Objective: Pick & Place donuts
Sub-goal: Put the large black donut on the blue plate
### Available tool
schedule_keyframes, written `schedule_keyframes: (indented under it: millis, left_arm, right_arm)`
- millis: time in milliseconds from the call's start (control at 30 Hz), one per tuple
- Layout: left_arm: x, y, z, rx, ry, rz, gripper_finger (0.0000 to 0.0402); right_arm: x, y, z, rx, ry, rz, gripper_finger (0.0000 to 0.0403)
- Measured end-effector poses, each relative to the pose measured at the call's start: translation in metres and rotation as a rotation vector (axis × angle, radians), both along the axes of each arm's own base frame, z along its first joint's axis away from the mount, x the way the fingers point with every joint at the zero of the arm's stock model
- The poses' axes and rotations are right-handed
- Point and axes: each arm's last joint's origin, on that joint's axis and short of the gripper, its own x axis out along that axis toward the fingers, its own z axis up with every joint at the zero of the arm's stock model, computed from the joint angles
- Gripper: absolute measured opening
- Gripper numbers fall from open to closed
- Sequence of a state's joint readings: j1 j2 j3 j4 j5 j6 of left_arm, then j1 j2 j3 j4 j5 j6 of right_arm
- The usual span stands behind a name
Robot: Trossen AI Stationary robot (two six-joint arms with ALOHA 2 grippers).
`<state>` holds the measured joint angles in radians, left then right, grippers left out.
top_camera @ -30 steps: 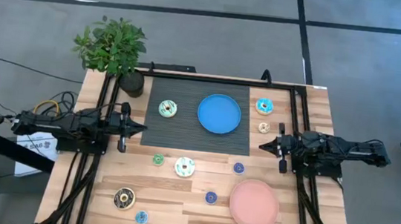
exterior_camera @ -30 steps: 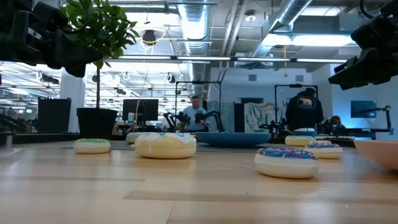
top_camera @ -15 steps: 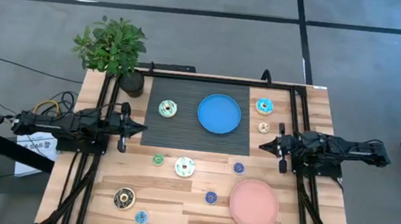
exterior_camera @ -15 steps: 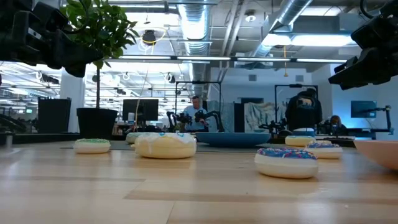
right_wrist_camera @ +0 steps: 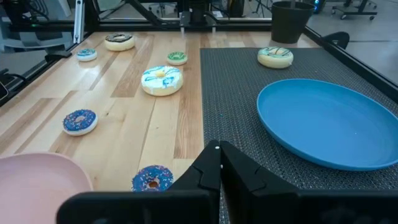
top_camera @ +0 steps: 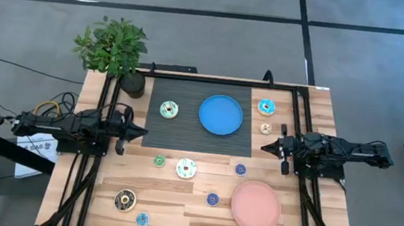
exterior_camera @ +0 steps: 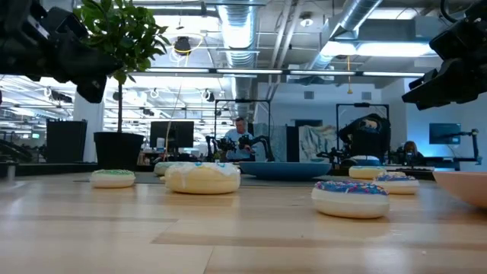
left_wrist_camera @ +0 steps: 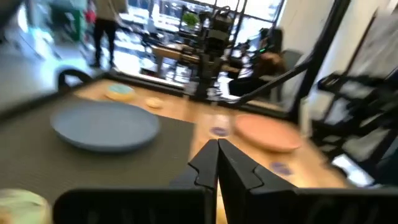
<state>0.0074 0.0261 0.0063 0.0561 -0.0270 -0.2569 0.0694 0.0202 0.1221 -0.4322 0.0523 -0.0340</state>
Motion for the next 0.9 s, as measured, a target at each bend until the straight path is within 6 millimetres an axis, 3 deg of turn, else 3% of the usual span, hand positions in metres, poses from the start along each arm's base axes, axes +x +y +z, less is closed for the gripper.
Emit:
schedule_keyframes:
  millis: [200,900]
  left_arm:
    - [0.0,-0.0004,0.0008,-0.174,-0.013,-0.022,0.0]
    - [0.0,0.0007,-0.0013,-0.148,0.007,0.02,0.0]
  right_arm:
    - [0.0,0.0,0.0,0.0,0.0,0.0,0.0]
    - [0.0,0.0,-0.0001,0.0,0.0,0.0,0.0]
